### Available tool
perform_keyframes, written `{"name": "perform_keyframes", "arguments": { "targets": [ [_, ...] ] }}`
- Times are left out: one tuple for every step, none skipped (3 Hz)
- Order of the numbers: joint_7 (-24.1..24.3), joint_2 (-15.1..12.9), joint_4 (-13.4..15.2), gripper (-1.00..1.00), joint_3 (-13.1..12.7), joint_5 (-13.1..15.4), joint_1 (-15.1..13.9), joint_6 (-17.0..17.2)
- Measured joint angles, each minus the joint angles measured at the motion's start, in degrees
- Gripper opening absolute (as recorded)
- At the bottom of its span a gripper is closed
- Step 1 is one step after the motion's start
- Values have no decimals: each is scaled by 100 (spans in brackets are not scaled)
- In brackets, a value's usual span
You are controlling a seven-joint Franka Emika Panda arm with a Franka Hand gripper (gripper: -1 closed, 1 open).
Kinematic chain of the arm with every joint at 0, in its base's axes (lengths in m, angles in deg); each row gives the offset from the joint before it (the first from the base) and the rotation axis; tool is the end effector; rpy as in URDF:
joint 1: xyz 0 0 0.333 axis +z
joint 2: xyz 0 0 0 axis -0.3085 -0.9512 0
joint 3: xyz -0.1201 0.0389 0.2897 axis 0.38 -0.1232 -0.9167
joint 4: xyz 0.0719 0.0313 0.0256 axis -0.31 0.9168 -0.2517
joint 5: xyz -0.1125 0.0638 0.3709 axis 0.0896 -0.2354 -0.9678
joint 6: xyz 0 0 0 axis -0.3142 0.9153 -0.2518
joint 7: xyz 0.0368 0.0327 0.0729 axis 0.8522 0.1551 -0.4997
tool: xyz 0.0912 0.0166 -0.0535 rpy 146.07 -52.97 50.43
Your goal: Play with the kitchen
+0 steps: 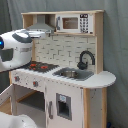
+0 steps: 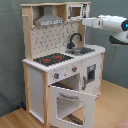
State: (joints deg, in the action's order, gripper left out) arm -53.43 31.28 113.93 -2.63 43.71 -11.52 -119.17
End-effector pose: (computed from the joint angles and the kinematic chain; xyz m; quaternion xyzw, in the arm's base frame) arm 0.3203 0.2849 0.6870 0.2709 0.6309 0.2614 0.6784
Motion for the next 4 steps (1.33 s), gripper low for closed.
{"name": "perform_keyframes", "arguments": {
  "targets": [
    [-85, -349, -341, 100, -120, 0, -294, -104],
    [-193, -731, -677, 100, -272, 0, -576, -171],
    [-349, -1136, -967, 100, -468, 0, -850, -176],
    [-589, -1435, -1130, 100, -519, 0, -1257, -176]
  ]
}}
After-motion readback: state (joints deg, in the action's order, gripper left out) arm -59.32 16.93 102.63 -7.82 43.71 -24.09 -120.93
